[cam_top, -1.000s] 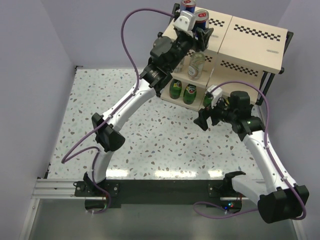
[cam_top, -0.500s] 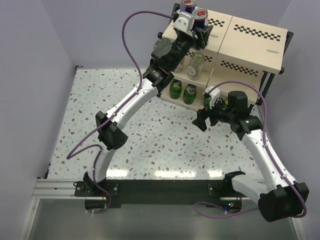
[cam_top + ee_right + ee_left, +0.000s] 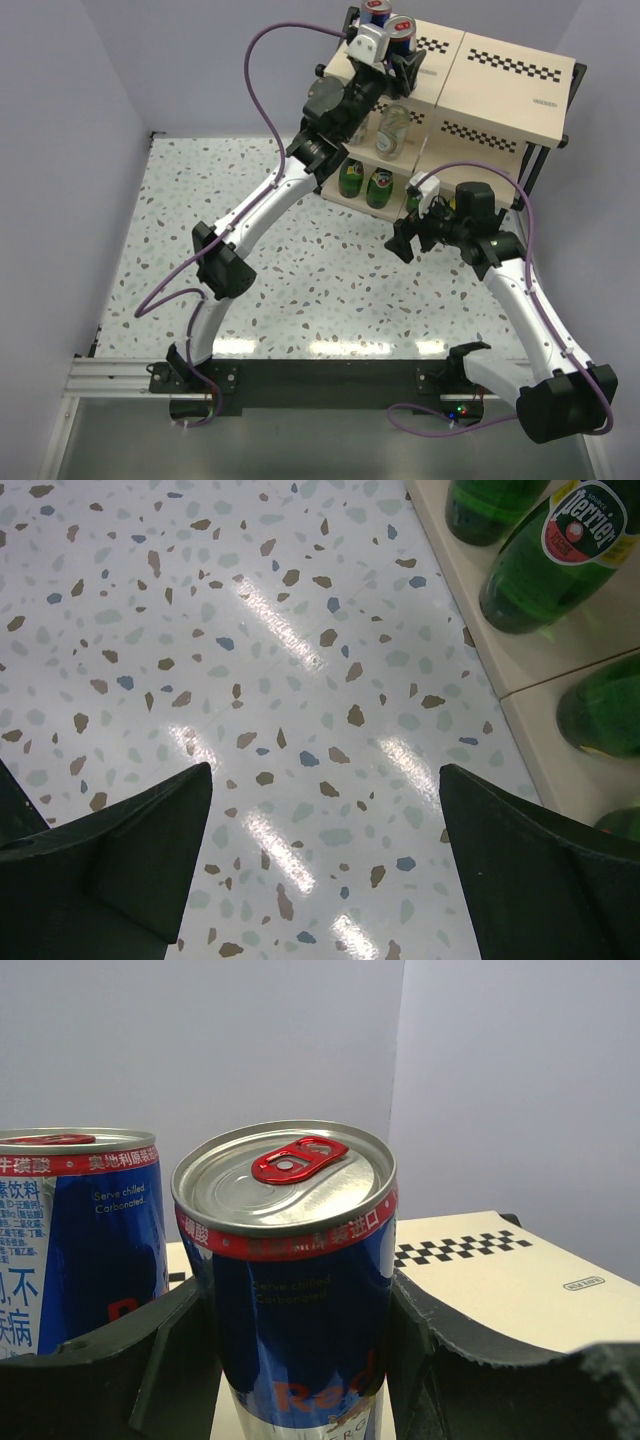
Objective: Place and organize the beverage onto the shelf
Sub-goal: Place the drink on the shelf.
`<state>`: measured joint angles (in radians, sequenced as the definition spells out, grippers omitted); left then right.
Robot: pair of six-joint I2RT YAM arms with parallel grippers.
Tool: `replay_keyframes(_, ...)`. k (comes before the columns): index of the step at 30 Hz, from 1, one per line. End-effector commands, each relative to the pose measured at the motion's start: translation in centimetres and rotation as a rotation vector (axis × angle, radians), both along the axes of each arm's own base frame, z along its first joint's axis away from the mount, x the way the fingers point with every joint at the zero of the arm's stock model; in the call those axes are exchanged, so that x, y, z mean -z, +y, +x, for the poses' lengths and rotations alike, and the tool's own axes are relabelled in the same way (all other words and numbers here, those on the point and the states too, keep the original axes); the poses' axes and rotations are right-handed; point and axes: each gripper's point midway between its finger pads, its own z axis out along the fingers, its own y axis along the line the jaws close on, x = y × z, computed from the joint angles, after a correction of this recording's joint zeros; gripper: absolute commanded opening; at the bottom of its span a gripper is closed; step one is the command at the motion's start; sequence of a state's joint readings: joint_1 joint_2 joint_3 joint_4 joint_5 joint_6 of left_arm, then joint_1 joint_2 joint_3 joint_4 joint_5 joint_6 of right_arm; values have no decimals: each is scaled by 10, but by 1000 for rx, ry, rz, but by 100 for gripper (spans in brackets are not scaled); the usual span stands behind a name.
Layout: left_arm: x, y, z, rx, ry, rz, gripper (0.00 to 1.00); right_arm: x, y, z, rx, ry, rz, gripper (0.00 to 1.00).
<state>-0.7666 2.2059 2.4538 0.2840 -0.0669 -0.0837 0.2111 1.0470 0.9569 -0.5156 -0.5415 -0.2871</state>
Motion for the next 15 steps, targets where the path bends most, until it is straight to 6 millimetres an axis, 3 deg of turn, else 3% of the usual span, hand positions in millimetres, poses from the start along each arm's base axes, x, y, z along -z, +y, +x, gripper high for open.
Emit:
replay_keyframes(1, -42, 19, -11, -23, -111, -75, 45, -3, 1, 2, -6, -20, -8, 99)
replay_keyframes(15, -28, 8, -7, -6, -90, -50, 61, -4, 0, 2, -3, -25, -11, 99)
